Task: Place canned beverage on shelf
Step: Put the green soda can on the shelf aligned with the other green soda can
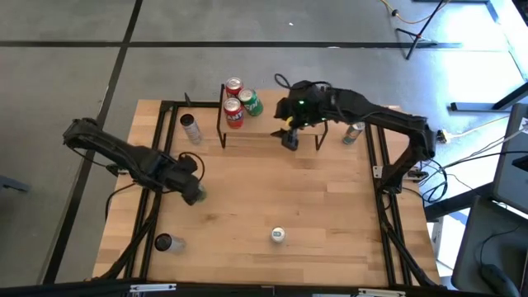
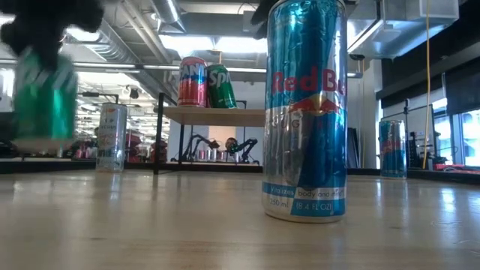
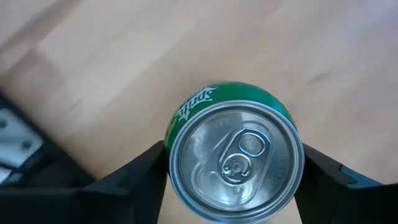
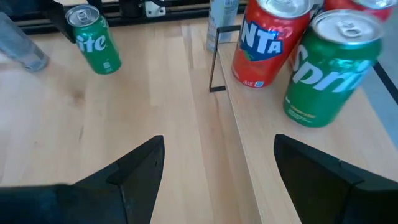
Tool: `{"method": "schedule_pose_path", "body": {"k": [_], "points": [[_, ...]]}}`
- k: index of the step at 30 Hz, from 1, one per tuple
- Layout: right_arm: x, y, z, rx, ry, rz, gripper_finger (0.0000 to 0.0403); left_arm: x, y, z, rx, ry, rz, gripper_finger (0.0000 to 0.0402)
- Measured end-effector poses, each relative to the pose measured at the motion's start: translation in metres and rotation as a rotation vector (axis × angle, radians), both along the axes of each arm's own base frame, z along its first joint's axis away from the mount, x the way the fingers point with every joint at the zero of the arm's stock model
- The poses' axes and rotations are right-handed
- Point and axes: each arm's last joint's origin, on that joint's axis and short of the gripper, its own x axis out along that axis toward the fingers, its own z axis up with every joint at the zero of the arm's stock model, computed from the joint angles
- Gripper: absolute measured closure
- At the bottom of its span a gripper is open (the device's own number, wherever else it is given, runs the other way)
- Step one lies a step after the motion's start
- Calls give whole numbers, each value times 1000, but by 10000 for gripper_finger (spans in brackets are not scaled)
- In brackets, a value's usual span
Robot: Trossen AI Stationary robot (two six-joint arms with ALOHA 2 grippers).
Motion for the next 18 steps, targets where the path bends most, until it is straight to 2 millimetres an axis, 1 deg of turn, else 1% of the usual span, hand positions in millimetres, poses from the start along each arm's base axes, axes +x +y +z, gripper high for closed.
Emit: {"method": "schedule_pose_path", "body": {"k": [4,7,9,13,16,18], "points": [[-17,4,11,-5,-7,2,114,12,-2,46,25,-165,-59,153],[-28,7,9,-14,-19,7,114,23,-2,78,66,-256,-107,153],[-34,8,4,-17,-30,7,114,35,0,98,107,-301,-142,153],[-44,10,-15,-22,-49,6,114,65,11,125,186,-329,-212,153],[-54,6,-25,-26,-43,-12,114,92,26,138,218,-316,-263,153],[-62,0,-30,-23,-25,-37,114,108,40,146,239,-306,-292,153]]}}
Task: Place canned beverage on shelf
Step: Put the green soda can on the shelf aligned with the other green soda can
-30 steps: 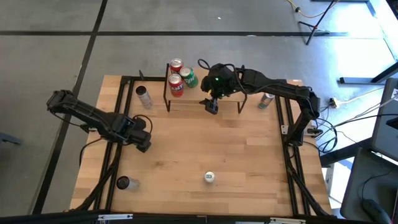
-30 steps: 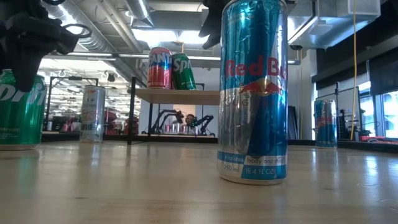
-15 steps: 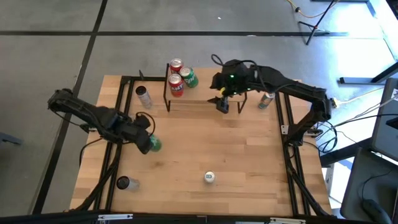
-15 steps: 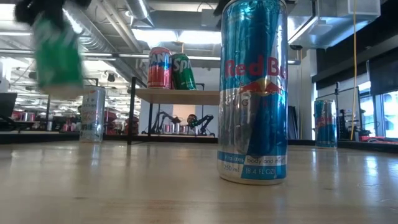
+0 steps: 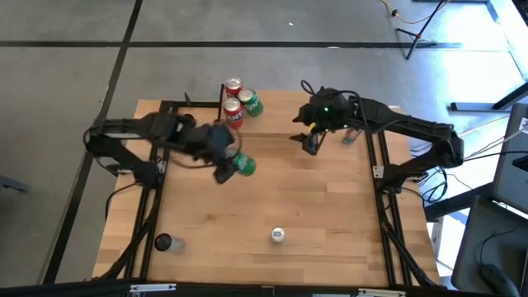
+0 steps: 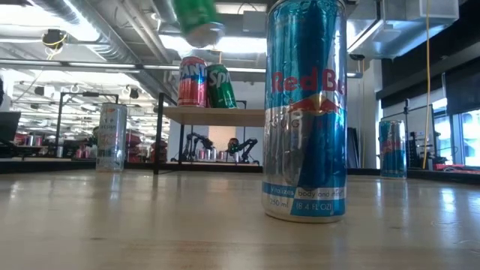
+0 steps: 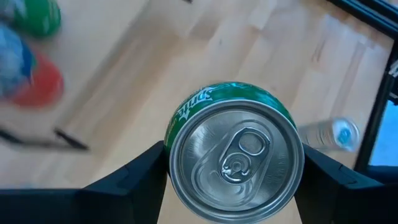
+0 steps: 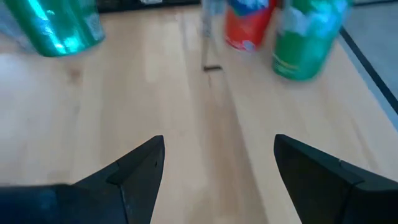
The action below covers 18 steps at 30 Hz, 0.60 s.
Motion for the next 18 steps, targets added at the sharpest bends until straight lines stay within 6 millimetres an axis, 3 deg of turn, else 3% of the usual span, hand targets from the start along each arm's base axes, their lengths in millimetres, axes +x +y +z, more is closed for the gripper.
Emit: {"method": "schedule_pose_path", "body": {"k": [4,11,18], "points": [[-13,-14,-8,6,22,-26,114,29,34,10,41,31,-20,153],[-24,-37,-15,39,42,-11,114,65,95,6,80,126,-19,153],[-29,-46,-15,78,19,18,114,80,136,-11,48,193,-35,154]]}}
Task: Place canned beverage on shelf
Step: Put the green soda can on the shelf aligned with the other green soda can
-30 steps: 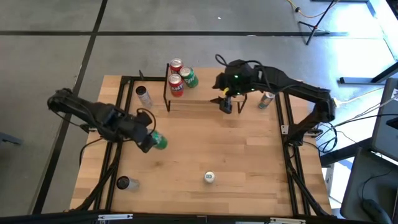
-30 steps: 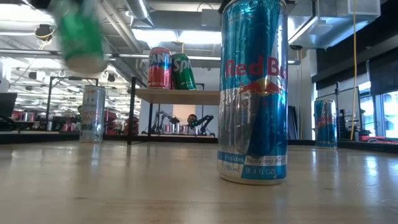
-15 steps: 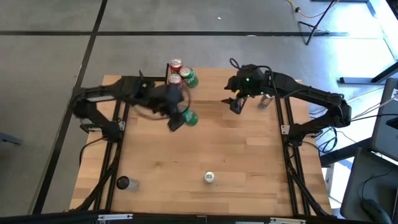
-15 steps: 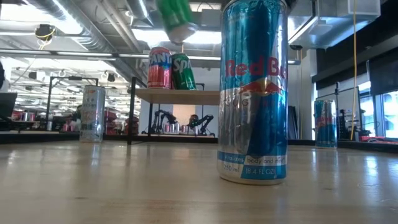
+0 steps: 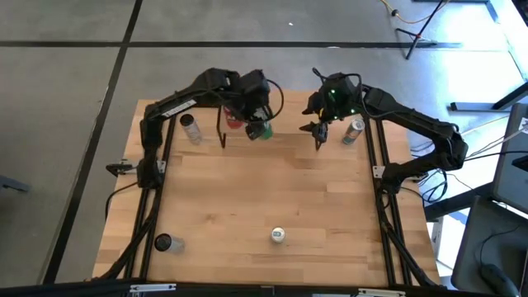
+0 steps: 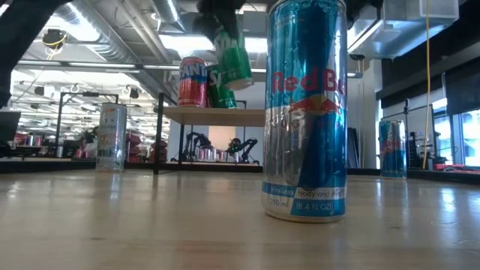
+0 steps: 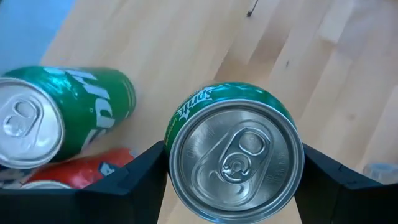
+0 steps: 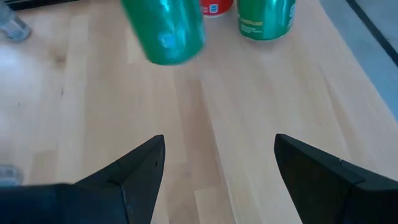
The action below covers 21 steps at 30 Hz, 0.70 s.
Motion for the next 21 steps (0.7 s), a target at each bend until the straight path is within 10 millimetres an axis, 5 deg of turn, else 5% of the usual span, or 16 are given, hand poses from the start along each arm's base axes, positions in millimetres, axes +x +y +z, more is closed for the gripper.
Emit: {"method": "schedule_pose_path", "body": {"k": [21], "points": [[0,1,0,-1,2,24,114,-14,52,-16,8,99,-41,154]]}}
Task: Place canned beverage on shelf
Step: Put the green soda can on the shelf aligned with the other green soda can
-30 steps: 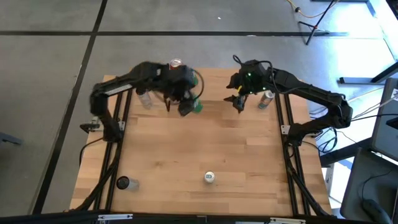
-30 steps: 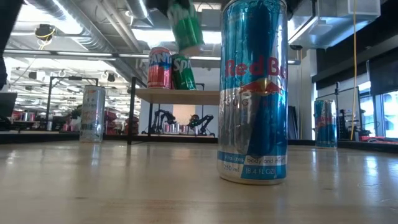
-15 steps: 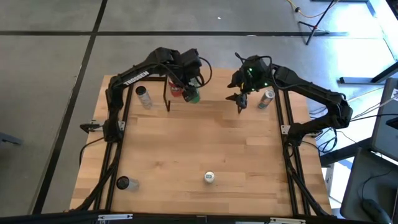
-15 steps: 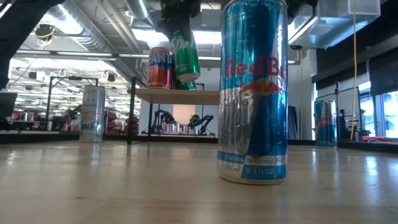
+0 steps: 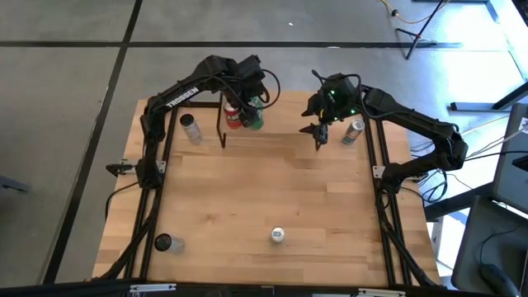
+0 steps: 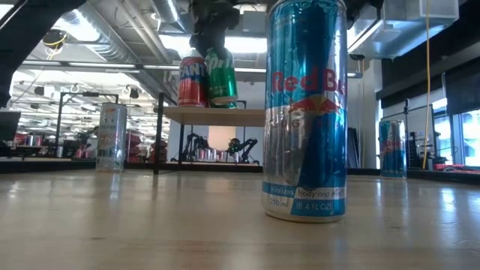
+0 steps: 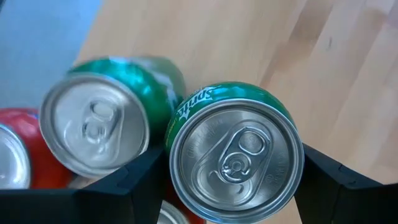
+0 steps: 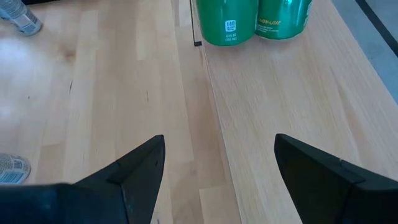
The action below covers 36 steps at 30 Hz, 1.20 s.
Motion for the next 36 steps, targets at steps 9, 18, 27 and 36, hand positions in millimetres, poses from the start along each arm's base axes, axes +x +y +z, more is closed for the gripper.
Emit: {"method": "schedule_pose_path", "body": {"k": [9,18,27,36], "points": [[0,0,0,-2,-3,0,114,0,6,-8,-13,24,-33,143],[0,0,0,-1,-1,0,114,1,8,-7,8,23,-60,134],[0,0,0,1,1,0,114,1,7,-7,10,24,-63,108],[0,0,0,0,2,0,114,1,7,-7,9,24,-60,104]]}}
